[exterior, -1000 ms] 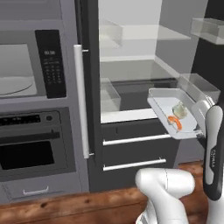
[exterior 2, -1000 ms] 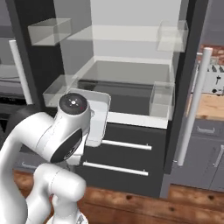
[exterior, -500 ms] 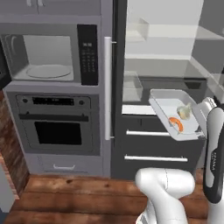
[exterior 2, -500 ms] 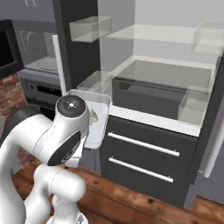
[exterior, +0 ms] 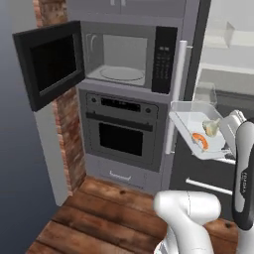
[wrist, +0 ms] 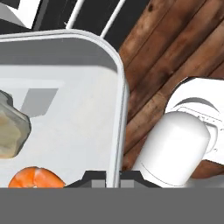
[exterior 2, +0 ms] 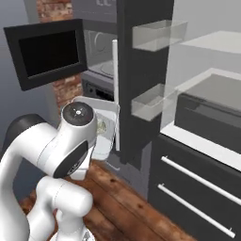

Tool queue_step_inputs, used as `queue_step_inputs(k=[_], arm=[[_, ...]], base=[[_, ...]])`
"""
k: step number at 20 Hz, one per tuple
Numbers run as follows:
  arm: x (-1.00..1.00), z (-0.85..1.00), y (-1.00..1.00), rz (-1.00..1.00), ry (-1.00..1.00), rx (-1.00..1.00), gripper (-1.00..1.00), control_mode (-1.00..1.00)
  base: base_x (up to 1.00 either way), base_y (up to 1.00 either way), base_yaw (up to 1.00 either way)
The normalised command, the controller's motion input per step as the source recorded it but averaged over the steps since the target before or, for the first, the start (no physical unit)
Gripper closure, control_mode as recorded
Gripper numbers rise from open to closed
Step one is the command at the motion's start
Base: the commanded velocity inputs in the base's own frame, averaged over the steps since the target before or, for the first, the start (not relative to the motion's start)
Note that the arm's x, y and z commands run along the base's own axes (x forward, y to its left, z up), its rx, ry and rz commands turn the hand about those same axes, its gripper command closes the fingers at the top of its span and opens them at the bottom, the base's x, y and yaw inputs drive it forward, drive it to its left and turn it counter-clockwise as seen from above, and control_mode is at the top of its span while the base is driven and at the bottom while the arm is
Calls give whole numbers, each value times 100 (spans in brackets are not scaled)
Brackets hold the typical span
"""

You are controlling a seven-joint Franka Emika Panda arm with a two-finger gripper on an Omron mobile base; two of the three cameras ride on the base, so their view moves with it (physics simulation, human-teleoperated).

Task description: Place the tupperware containing the shrimp and garlic meal in the microwave. Close the microwave door and press the start button to reheat the meal.

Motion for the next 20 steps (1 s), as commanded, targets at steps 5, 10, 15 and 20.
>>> queue_step_inputs(k=[5,10,15,20], arm=[[0,0,0,0,0,0,100,100],[0,0,0,0,0,0,100,100],[0,0,0,0,0,0,100,100],[0,0,0,0,0,0,100,100]], base=[[6,80,28],[37,70,-1],[44,52,-25],[43,44,-30]])
